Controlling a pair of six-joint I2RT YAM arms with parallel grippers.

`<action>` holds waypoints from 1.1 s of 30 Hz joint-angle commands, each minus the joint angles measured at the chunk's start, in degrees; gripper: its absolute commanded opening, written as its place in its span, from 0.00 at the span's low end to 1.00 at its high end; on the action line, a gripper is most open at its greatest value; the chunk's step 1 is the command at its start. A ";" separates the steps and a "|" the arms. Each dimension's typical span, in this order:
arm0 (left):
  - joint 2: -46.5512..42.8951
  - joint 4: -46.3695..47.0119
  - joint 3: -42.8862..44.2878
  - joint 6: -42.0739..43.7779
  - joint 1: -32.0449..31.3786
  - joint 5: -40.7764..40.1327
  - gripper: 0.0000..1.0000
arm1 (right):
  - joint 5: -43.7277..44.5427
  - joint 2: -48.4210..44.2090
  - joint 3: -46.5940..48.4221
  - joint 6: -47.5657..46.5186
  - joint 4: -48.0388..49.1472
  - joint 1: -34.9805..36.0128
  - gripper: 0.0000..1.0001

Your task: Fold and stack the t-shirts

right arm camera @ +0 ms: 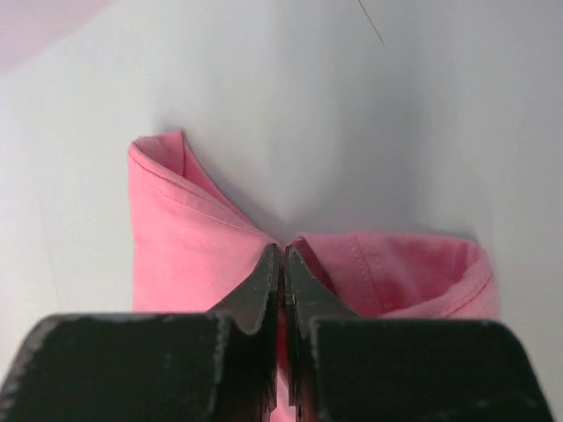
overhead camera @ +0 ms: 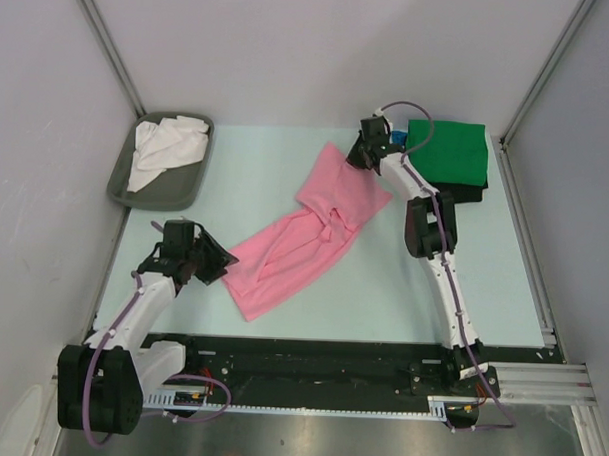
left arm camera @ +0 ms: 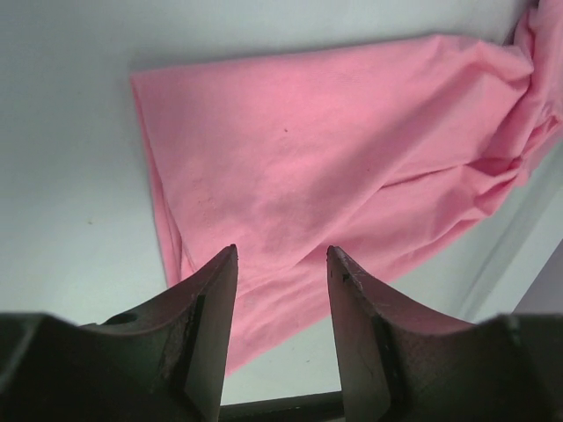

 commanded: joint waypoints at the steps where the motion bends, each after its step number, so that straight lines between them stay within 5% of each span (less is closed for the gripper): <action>1: 0.40 -0.42 3.79 -0.21 -0.25 -1.25 0.50 | 2.10 7.70 14.55 4.38 -1.94 -1.03 0.00; 8: 0.32 0.80 3.97 -0.29 -0.25 -0.11 0.52 | -2.72 6.31 5.51 15.72 21.68 -4.46 0.06; 9: 0.05 1.24 3.71 -0.30 -0.34 -0.11 0.53 | -4.04 6.22 5.42 17.91 25.54 -4.90 0.15; 10: -0.30 1.42 3.62 -0.64 -0.25 0.15 0.54 | -5.88 5.96 5.51 19.49 27.75 -5.34 0.42; 12: -1.17 1.42 3.97 -0.47 -0.25 0.33 0.58 | -7.56 3.69 4.55 21.96 34.87 -7.18 0.60; 13: -1.44 1.16 4.14 -0.30 -0.25 0.33 0.59 | -9.22 2.63 3.32 24.93 36.98 -7.80 0.85; 14: -1.70 0.64 4.32 -0.12 -0.25 0.51 0.62 | -10.19 1.05 2.88 25.83 39.79 -9.28 0.97; 19: -5.82 -0.77 4.06 0.93 -0.25 0.16 0.76 | -19.74 -18.49 -11.15 26.37 45.78 -12.37 1.00; 23: -7.77 -1.92 4.14 3.13 -0.16 -1.95 0.93 | -29.27 -37.59 -35.96 19.11 47.21 -10.54 1.00; 31: -5.66 -1.57 4.84 5.15 0.89 -1.51 0.97 | -23.40 -69.35 -67.95 5.80 22.45 9.20 1.00; 33: -5.22 -1.74 5.55 5.42 1.42 -1.34 0.97 | -15.54 -75.59 -75.57 6.50 18.74 15.01 1.00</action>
